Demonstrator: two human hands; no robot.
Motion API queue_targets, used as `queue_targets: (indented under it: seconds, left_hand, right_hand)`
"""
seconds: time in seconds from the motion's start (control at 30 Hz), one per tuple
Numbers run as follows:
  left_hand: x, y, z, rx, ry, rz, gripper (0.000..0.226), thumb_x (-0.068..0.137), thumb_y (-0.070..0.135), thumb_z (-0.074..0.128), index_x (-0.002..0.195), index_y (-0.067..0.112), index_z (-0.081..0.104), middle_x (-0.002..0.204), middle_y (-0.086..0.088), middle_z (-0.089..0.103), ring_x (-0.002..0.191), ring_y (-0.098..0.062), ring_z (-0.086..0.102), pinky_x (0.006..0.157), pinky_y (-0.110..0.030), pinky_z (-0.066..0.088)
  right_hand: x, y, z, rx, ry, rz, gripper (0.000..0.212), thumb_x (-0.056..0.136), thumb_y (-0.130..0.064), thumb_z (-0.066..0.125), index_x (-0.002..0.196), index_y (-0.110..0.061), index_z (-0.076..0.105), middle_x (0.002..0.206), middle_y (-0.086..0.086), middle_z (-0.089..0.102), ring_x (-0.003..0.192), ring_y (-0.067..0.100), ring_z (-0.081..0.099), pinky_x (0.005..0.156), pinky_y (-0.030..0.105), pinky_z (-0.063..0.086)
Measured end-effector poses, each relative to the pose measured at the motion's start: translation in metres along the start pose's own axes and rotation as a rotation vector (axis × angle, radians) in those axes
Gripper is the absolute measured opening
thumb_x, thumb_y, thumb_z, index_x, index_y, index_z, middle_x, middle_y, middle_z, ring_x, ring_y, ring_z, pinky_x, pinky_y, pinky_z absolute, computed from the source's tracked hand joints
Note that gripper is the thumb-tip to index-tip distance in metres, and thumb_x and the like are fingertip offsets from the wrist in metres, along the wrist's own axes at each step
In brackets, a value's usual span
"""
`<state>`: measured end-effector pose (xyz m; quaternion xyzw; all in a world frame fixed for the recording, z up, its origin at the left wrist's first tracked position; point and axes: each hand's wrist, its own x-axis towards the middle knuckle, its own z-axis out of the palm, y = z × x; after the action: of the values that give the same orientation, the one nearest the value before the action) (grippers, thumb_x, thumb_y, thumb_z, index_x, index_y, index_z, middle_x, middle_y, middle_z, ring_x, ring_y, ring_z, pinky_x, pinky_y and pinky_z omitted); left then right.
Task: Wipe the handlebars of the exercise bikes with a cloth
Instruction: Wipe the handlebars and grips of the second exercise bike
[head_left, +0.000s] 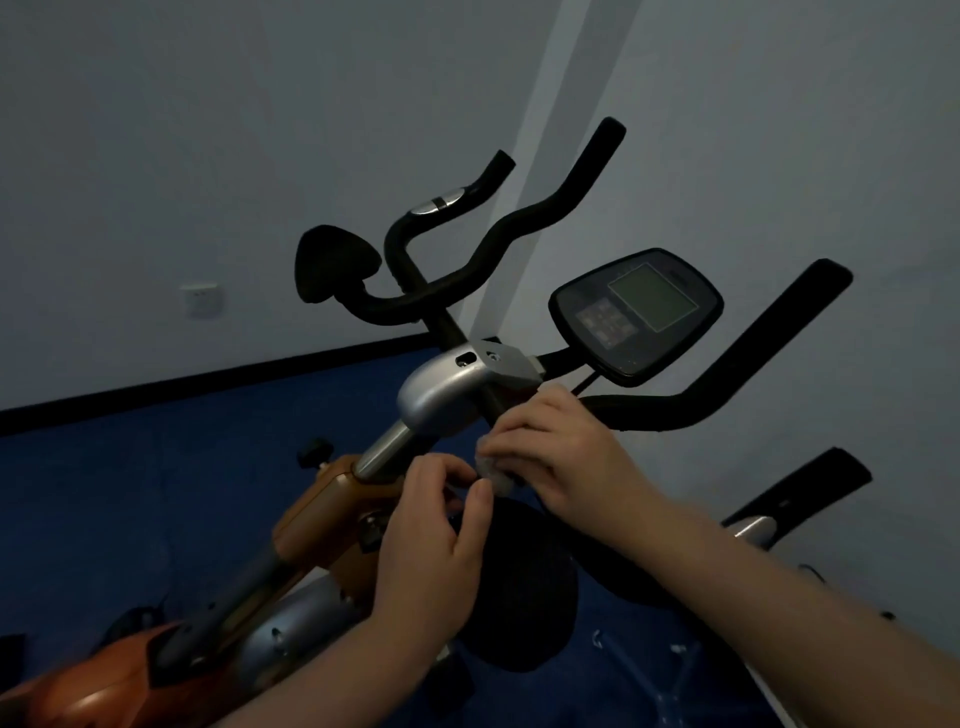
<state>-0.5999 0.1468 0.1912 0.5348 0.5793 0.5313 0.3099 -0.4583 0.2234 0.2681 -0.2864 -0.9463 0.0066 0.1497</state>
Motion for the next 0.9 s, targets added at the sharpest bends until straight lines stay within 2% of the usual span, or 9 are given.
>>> queue_targets:
  seconds: [0.1,0.2,0.3,0.4,0.5,0.6,0.73,0.83,0.9]
  left_hand:
    - [0.001,-0.002,-0.002,-0.016,-0.013,0.009,0.021,0.084,0.054,0.037,0.089,0.036,0.047,0.09,0.01,0.052,0.084,-0.008,0.055,0.067,-0.015,0.042]
    - [-0.001,-0.001,-0.001,-0.047,-0.013,0.019,0.018,0.085,0.051,0.038,0.092,0.038,0.049,0.092,0.013,0.053,0.087,-0.008,0.056,0.072,-0.019,0.044]
    - [0.001,0.0,0.001,-0.052,0.005,0.027,0.016,0.086,0.05,0.037,0.091,0.04,0.049,0.093,0.014,0.053,0.088,-0.008,0.056,0.073,-0.023,0.044]
    - [0.003,0.001,0.002,-0.025,-0.012,0.054,0.017,0.086,0.05,0.036,0.093,0.041,0.049,0.094,0.015,0.053,0.089,-0.008,0.055,0.073,-0.025,0.045]
    - [0.006,0.002,-0.003,-0.004,-0.052,0.106,0.018,0.088,0.046,0.036,0.096,0.04,0.051,0.095,0.019,0.053,0.093,-0.006,0.056,0.077,-0.026,0.045]
    - [0.009,0.004,-0.005,0.013,-0.065,0.15,0.024,0.089,0.043,0.035,0.101,0.037,0.054,0.1,0.022,0.054,0.101,-0.004,0.054,0.083,-0.023,0.042]
    - [0.011,0.007,-0.007,0.028,-0.105,0.135,0.026,0.087,0.043,0.036,0.101,0.035,0.056,0.099,0.02,0.056,0.1,-0.003,0.055,0.08,-0.022,0.043]
    - [0.023,0.017,-0.013,-0.005,-0.158,0.094,0.015,0.084,0.035,0.05,0.096,0.037,0.059,0.096,0.021,0.058,0.096,0.0,0.056,0.077,-0.014,0.042]
    - [0.04,0.025,-0.015,0.011,-0.226,0.069,0.013,0.086,0.025,0.058,0.093,0.036,0.062,0.092,0.02,0.062,0.09,0.001,0.058,0.075,-0.015,0.043]
  right_hand:
    - [-0.005,0.034,-0.029,-0.149,-0.088,-0.029,0.02,0.088,-0.023,0.058,0.1,-0.016,0.073,0.098,0.003,0.068,0.09,0.023,0.054,0.073,0.037,0.051]
    - [-0.02,0.064,-0.053,-0.211,0.067,0.168,0.023,0.089,-0.026,0.056,0.098,-0.015,0.073,0.094,0.002,0.068,0.088,0.021,0.051,0.068,0.043,0.052]
    - [-0.013,0.035,-0.025,-0.142,0.138,0.239,0.018,0.085,-0.02,0.06,0.095,-0.014,0.074,0.091,0.002,0.068,0.087,0.023,0.053,0.07,0.039,0.051]
    - [-0.01,0.016,-0.008,-0.048,0.1,0.197,0.018,0.088,-0.019,0.06,0.097,-0.013,0.074,0.093,0.001,0.067,0.087,0.022,0.054,0.07,0.034,0.05]
    - [-0.028,0.044,-0.033,-0.15,0.06,0.159,0.017,0.09,-0.021,0.06,0.102,-0.018,0.073,0.099,0.0,0.067,0.089,0.021,0.053,0.064,0.038,0.052]
    - [-0.036,0.053,-0.04,-0.217,0.173,0.268,0.017,0.089,-0.02,0.061,0.101,-0.017,0.074,0.097,0.0,0.068,0.089,0.02,0.053,0.069,0.035,0.051]
    - [-0.023,0.016,-0.006,-0.082,0.33,0.411,0.015,0.085,-0.009,0.065,0.097,-0.011,0.074,0.095,0.003,0.067,0.089,0.02,0.053,0.076,0.026,0.045]
    - [-0.031,0.025,-0.019,-0.171,0.204,0.299,0.016,0.085,-0.011,0.067,0.098,-0.013,0.074,0.096,0.003,0.068,0.088,0.024,0.056,0.069,0.031,0.05]
    - [-0.037,0.04,-0.04,-0.269,0.162,0.358,0.015,0.083,-0.012,0.069,0.097,-0.015,0.075,0.094,0.003,0.069,0.087,0.026,0.057,0.063,0.037,0.053]
